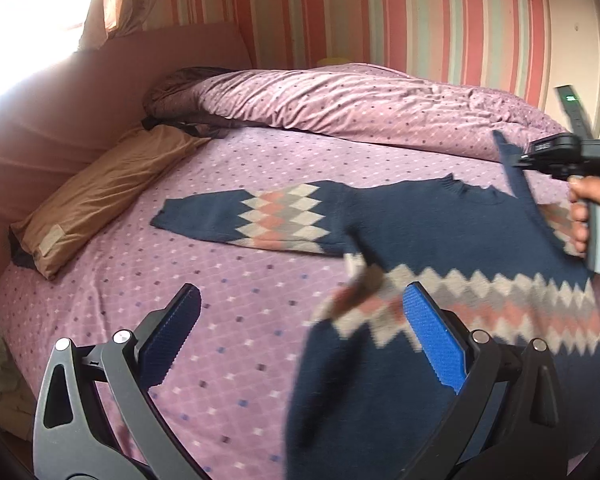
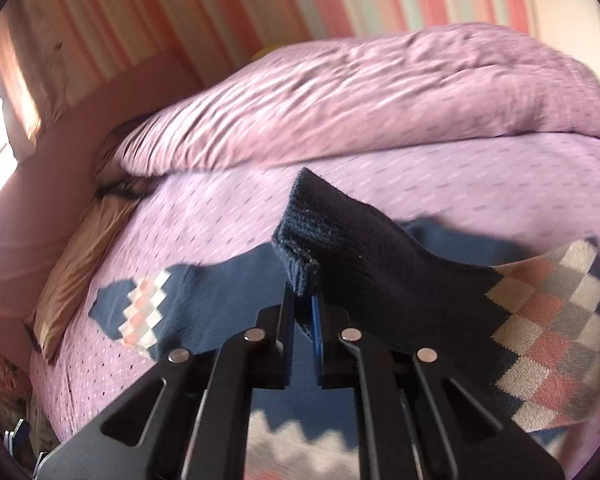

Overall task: Fold small clothes
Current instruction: 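Carry the held sleeve across the sweater body with the right gripper, then open the right gripper, release the sleeve and withdraw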

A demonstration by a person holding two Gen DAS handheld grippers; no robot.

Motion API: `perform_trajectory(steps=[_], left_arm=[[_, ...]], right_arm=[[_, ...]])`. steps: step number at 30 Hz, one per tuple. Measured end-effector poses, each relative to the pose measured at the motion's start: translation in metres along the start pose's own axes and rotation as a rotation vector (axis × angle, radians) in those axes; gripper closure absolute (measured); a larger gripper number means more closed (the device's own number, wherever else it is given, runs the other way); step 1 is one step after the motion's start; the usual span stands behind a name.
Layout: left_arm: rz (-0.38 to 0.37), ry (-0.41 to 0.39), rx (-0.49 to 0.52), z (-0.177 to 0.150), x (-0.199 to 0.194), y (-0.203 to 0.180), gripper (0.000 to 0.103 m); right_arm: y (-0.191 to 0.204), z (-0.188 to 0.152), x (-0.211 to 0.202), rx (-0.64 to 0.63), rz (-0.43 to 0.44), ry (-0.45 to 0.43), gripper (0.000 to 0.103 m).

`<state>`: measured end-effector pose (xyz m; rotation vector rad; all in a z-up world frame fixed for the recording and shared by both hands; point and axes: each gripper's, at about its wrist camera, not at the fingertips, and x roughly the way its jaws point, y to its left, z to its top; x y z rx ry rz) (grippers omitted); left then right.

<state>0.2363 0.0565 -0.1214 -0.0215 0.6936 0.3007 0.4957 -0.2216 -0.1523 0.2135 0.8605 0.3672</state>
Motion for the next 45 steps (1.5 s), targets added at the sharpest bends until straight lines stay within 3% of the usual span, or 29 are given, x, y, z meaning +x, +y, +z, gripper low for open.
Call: perform_trajectory(steps=[8,13,14,15,17,21,23,24,26,30,32,34,38,45], left_arm=[[0.034,-0.007,-0.039,-0.002,0.012,0.037,0.003],[0.042,-0.005,-0.040,-0.005,0.015,0.041,0.003],[0.044,-0.005,-0.038,-0.005,0.015,0.040,0.003],[0.046,-0.006,-0.036,-0.005,0.014,0.040,0.003],[0.046,-0.004,-0.034,-0.006,0.014,0.039,0.003],[0.044,-0.011,-0.026,-0.006,0.012,0.035,0.003],[0.042,-0.012,-0.019,-0.006,0.012,0.032,0.003],[0.044,-0.012,-0.016,-0.006,0.012,0.031,0.003],[0.042,-0.008,-0.015,-0.005,0.013,0.031,0.003],[0.046,-0.001,-0.028,-0.003,0.015,0.033,0.003],[0.050,0.001,-0.030,-0.002,0.016,0.034,0.003],[0.054,-0.001,-0.024,-0.001,0.016,0.035,0.003],[0.046,0.009,-0.031,0.003,0.023,0.037,0.003],[0.042,-0.017,-0.011,0.021,0.030,0.028,0.003]], right_arm=[[0.067,-0.031,0.085,-0.108,0.007,0.081,0.096],[0.085,-0.052,0.121,-0.240,-0.100,0.128,0.092],[0.085,-0.056,0.127,-0.255,-0.120,0.144,0.086],[0.084,-0.059,0.133,-0.260,-0.117,0.169,0.065],[0.084,-0.068,0.144,-0.264,-0.088,0.231,0.037],[0.091,-0.069,0.126,-0.282,-0.042,0.178,0.031],[0.084,-0.060,0.106,-0.260,-0.066,0.092,0.017],[0.077,-0.055,0.097,-0.254,-0.146,0.035,0.016],[0.065,-0.049,0.097,-0.236,-0.289,0.011,0.016],[0.035,-0.047,0.120,-0.131,-0.414,0.103,0.016],[0.036,-0.054,0.140,-0.123,-0.407,0.161,0.016],[0.052,-0.061,0.153,-0.142,-0.343,0.178,0.014],[0.088,-0.075,0.154,-0.282,-0.257,0.184,0.016],[0.072,-0.083,0.054,-0.266,-0.296,0.003,0.016]])
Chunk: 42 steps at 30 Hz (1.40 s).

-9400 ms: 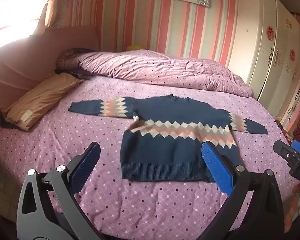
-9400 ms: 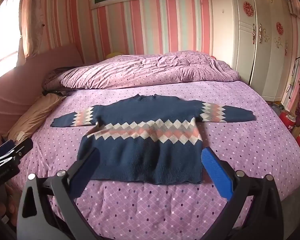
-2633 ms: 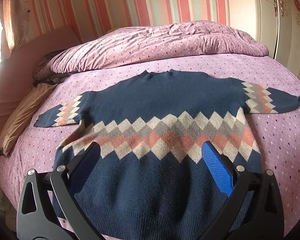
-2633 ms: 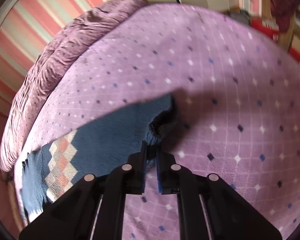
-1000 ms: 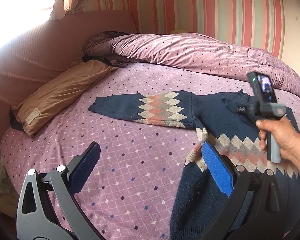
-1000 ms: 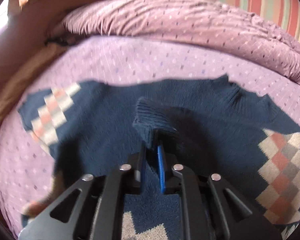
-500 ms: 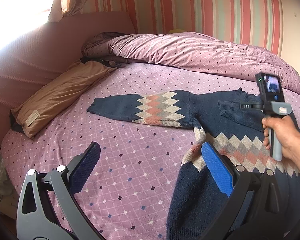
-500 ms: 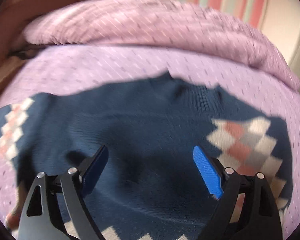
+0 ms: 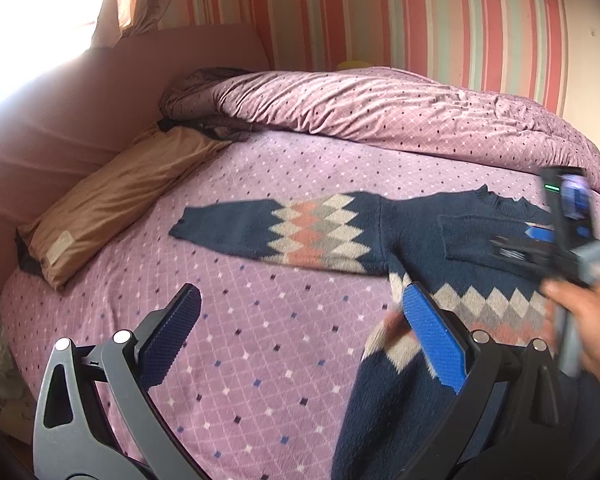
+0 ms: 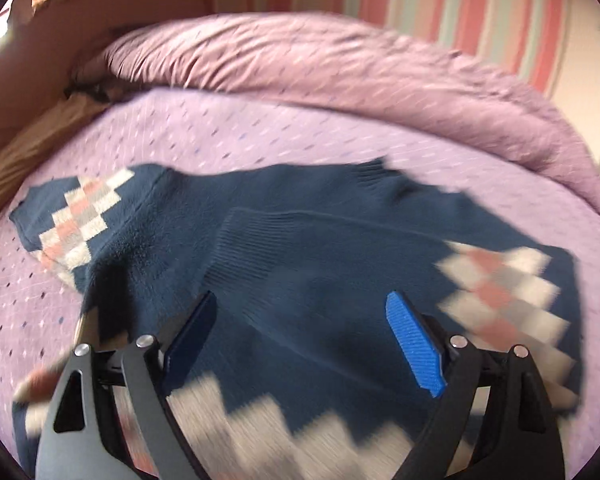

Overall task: Fold small clothes
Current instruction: 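Open the right gripper, release the sleeve and withdraw, then move the left gripper to the other sleeve cuff and grasp it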

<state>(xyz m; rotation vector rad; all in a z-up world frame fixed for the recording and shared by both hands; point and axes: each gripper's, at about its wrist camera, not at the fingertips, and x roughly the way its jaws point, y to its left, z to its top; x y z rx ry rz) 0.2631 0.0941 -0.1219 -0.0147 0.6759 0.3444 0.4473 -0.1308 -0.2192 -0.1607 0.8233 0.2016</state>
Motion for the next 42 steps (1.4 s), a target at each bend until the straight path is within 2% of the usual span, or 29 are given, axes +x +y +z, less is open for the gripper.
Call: perform_trajectory(steps=[3,8,10,12,15,17,22,25,30,34,40,42], left_arm=[[-0.020,-0.019,0.013,0.009,-0.009,-0.009,0.003],[-0.102,0.005,0.023,0.020,-0.022,-0.027,0.003],[-0.086,-0.009,0.055,0.021,-0.030,-0.035,0.003],[-0.085,-0.015,0.092,0.023,-0.042,-0.042,0.003],[-0.127,-0.011,0.083,0.026,-0.058,-0.043,0.003],[-0.124,-0.026,0.091,0.027,-0.066,-0.042,0.003],[-0.130,-0.012,0.095,0.028,-0.062,-0.033,0.003],[-0.132,0.007,0.071,0.028,-0.046,-0.013,0.003],[-0.054,0.017,0.079,0.027,-0.001,0.034,0.003],[0.006,0.048,0.067,0.028,0.046,0.077,0.003],[-0.026,0.066,0.061,0.037,0.108,0.126,0.003],[-0.063,0.074,0.047,0.041,0.128,0.139,0.003]], right_arm=[[-0.041,-0.026,-0.062,0.063,-0.027,-0.029,0.014],[-0.103,-0.058,-0.130,0.171,-0.087,-0.005,0.012],[-0.122,-0.067,-0.156,0.192,-0.136,-0.018,0.012],[-0.140,-0.073,-0.180,0.221,-0.147,-0.021,0.012],[-0.157,-0.077,-0.214,0.248,-0.154,-0.043,0.012],[-0.160,-0.078,-0.235,0.245,-0.164,-0.061,0.012],[-0.154,-0.080,-0.276,0.237,-0.176,-0.095,0.012],[-0.145,-0.082,-0.289,0.229,-0.165,-0.098,0.012],[-0.131,-0.086,-0.292,0.219,-0.122,-0.083,0.012],[-0.112,-0.082,-0.283,0.178,-0.122,-0.070,0.012],[-0.085,-0.070,-0.268,0.160,-0.076,-0.069,0.012],[-0.077,-0.068,-0.264,0.158,-0.053,-0.066,0.012]])
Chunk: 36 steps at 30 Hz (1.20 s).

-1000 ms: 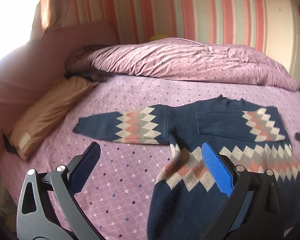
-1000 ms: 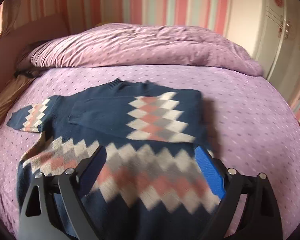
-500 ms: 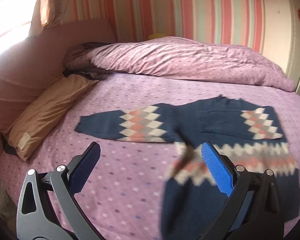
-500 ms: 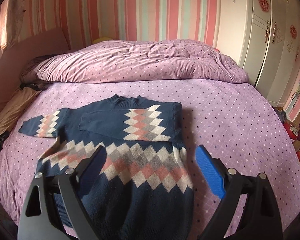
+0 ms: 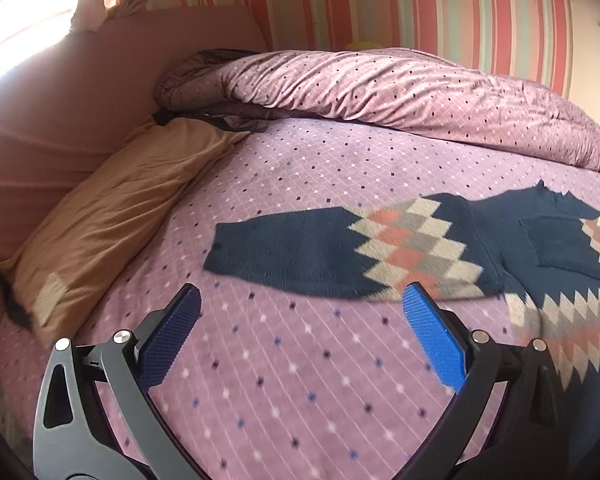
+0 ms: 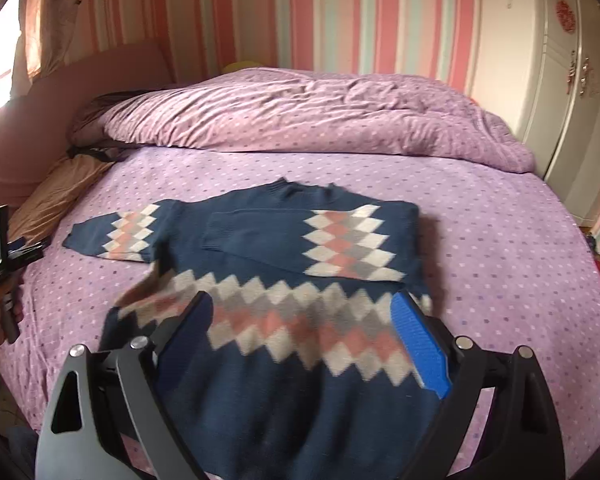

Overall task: Fold small clothes
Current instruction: 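Move the left gripper to the other sleeve cuff and grasp it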

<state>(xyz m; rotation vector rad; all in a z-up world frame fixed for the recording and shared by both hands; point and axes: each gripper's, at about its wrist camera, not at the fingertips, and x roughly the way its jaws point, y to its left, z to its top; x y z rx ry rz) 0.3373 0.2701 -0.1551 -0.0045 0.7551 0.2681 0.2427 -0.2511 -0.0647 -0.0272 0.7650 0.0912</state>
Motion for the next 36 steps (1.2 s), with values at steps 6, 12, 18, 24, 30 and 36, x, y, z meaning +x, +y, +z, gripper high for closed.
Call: perform_trajectory(steps=[6,12,18,24,30,36], left_arm=[[-0.110,0.045,-0.125,0.003,0.059,0.051,0.003],[-0.082,0.096,-0.118,0.006,0.111,0.081,0.003],[-0.106,0.140,-0.203,0.004,0.156,0.114,0.003],[-0.098,0.212,-0.193,-0.002,0.192,0.120,0.003],[-0.134,0.245,-0.345,-0.003,0.216,0.137,0.008],[-0.171,0.245,-0.354,0.006,0.219,0.127,0.042]], right_arm=[[0.029,0.005,0.018,-0.061,-0.007,0.020,0.012],[0.043,0.005,0.033,-0.066,0.008,0.018,0.012],[0.048,-0.001,0.056,-0.063,0.020,0.047,0.012],[0.042,-0.003,0.073,-0.042,0.015,0.058,0.012],[0.043,-0.004,0.086,-0.042,0.016,0.069,0.012],[0.043,-0.002,0.089,-0.046,0.017,0.063,0.012]])
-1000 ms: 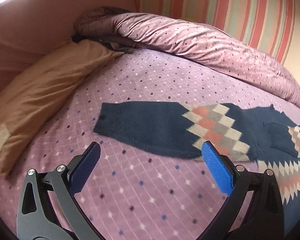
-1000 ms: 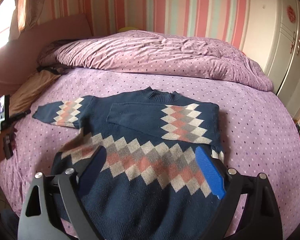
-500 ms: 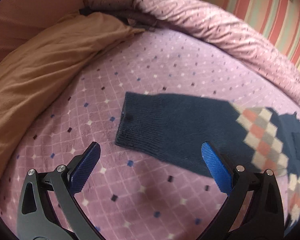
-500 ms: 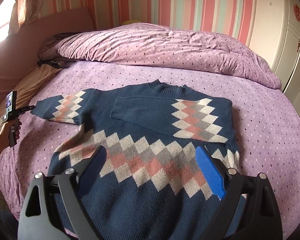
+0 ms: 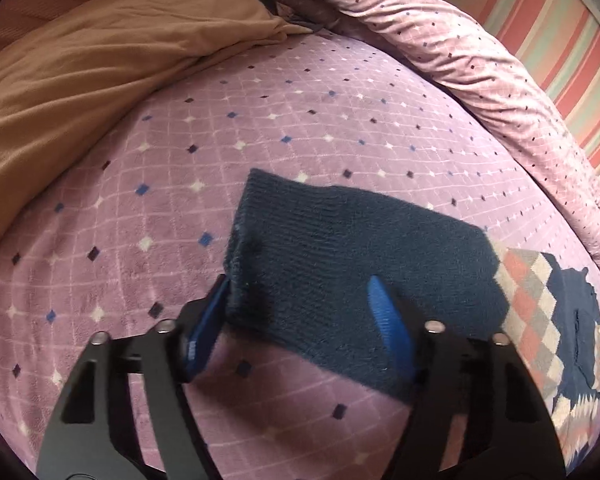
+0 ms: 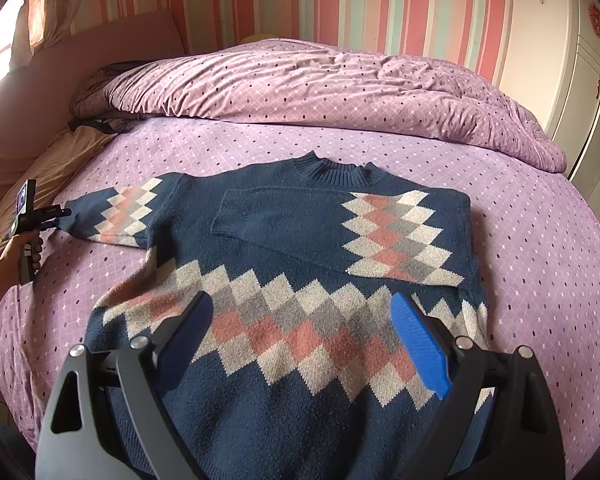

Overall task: Fold small clothes
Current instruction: 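Move the left gripper to the other sleeve cuff and grasp it, then lift the sleeve and lay it across the body with the left gripper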

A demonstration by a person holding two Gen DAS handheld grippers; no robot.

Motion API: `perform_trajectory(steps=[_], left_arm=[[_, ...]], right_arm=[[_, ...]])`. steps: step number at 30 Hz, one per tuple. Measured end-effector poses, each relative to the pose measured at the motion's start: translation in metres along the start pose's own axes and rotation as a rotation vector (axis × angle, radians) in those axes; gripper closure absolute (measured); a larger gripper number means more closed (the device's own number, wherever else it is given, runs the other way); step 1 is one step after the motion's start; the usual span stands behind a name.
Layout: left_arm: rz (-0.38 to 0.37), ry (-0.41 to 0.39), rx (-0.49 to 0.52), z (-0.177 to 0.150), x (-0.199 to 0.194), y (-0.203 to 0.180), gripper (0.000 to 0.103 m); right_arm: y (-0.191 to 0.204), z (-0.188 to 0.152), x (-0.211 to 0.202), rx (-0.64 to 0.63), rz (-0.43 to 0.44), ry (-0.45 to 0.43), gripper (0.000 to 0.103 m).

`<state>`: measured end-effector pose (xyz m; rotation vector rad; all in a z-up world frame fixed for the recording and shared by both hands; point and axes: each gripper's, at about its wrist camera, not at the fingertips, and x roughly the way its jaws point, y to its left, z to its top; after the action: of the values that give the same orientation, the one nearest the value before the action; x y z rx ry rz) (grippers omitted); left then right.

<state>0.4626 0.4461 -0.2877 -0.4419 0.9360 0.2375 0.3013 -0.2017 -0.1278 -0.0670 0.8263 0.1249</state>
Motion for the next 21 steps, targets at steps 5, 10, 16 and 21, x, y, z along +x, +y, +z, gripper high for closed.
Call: perform_trajectory(steps=[5,10,16,21], left_arm=[[-0.024,0.000,-0.003,0.002,-0.005,-0.002,0.086],[0.026,0.012,0.077,0.003,-0.005,-0.012,0.093],[0.077,-0.007,0.080,0.012,-0.016,-0.017,0.098],[0.140,-0.016,0.069,0.014,-0.027,-0.007,0.100]], right_arm=[[-0.005,0.002,0.000,0.010,0.002,-0.008,0.012],[-0.005,0.003,-0.001,0.011,0.003,-0.005,0.012],[-0.008,0.004,-0.006,0.015,0.007,-0.018,0.012],[-0.013,-0.001,-0.014,0.027,0.007,-0.030,0.012]])
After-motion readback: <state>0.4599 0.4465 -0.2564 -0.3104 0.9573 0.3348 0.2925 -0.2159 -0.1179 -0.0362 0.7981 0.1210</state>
